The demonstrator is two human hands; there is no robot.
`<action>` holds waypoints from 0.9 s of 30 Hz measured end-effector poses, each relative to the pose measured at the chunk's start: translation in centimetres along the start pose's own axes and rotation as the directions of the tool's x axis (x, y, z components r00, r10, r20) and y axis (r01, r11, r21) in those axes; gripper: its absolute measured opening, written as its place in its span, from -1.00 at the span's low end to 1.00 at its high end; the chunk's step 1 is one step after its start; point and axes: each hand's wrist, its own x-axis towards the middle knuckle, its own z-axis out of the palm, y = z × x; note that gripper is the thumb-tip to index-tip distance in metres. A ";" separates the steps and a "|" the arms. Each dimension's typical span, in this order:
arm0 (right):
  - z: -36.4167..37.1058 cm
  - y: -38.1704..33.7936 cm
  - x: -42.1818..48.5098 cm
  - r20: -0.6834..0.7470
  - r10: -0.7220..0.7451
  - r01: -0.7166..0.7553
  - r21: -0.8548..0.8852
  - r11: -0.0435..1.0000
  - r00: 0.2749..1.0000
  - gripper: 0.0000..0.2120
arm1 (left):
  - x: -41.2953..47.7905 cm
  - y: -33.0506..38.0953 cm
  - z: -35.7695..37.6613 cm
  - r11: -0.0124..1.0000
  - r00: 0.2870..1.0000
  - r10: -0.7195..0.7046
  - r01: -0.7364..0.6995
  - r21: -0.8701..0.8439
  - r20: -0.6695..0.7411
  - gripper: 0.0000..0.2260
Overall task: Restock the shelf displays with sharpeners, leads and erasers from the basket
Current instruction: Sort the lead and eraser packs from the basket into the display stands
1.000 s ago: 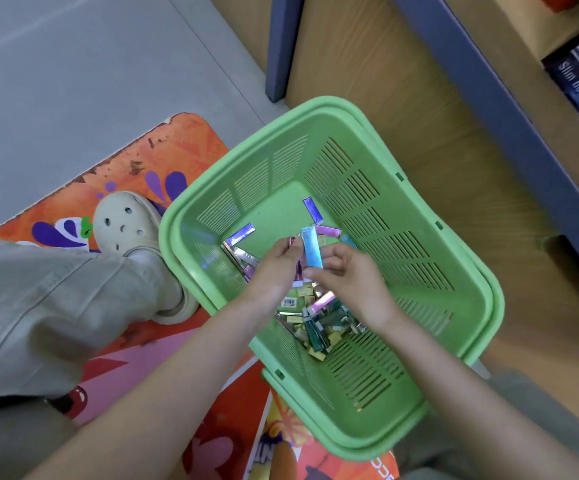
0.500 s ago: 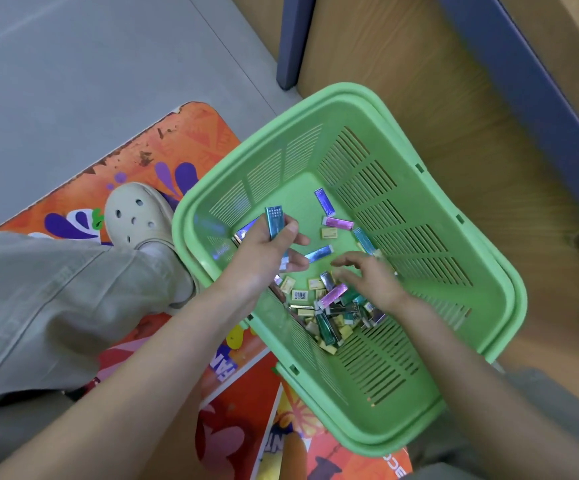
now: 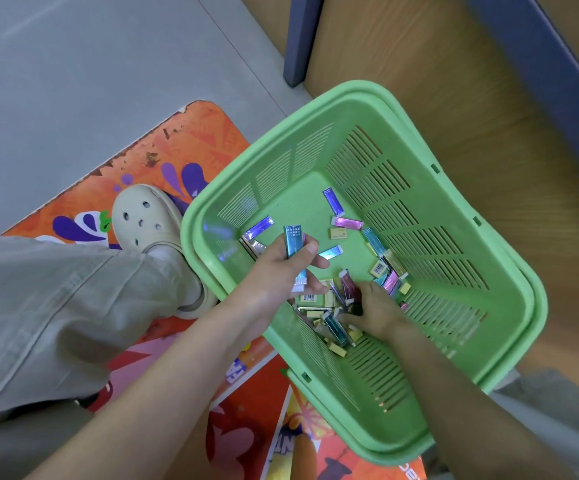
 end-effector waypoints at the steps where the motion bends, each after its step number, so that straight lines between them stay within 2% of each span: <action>1: 0.1 -0.1 0.0 0.005 0.006 -0.006 0.018 1.000 1.000 -0.26 | 0.0 0.0 0.1 1.000 1.000 -0.006 0.006 -0.003 0.007 -0.91; 5: 0.6 -0.6 0.1 0.052 0.047 -0.051 0.075 0.996 0.998 -0.07 | 0.0 0.1 0.1 1.000 1.000 -0.022 0.022 -0.006 0.020 -0.91; 7: 1.1 -0.7 -0.1 0.051 0.070 -0.071 0.009 0.997 0.996 0.00 | -0.1 0.2 0.2 0.999 0.999 -0.032 0.033 -0.018 0.035 -0.92; 10: 1.8 -1.0 -0.2 0.024 0.101 -0.096 -0.148 0.984 0.995 -0.01 | -0.1 0.2 0.2 0.999 0.998 -0.038 0.039 -0.019 0.040 -0.92; 13: 1.9 -1.3 0.2 0.039 0.103 -0.094 -0.190 0.977 0.994 -0.02 | -0.1 0.3 0.0 0.999 0.999 -0.039 0.040 -0.021 0.031 -0.91; 16: 1.4 -1.1 0.6 0.085 0.106 -0.092 -0.151 0.984 0.991 -0.16 | -0.3 0.2 -0.2 0.999 0.999 -0.044 0.044 -0.023 0.023 -0.91; 19: 0.9 -0.4 0.8 0.116 0.071 -0.062 -0.075 0.995 0.991 -0.48 | -0.4 0.1 -0.3 0.999 0.999 -0.047 0.047 -0.017 0.024 -0.92; 21: 1.0 -0.1 0.6 0.103 0.055 -0.052 -0.025 0.998 0.993 -0.60 | -0.5 -0.1 -0.3 0.999 0.999 -0.048 0.048 -0.022 0.024 -0.92; 23: 1.3 -0.5 0.2 0.067 0.056 -0.058 0.019 0.998 0.996 -0.63 | -0.5 -0.2 -0.3 0.998 0.999 -0.047 0.048 -0.030 0.019 -0.92; 27: 1.8 -1.1 0.2 0.042 0.111 -0.113 0.049 0.992 0.993 -0.53 | -0.6 -0.3 -0.2 0.999 0.999 -0.041 0.040 -0.034 -0.009 -0.93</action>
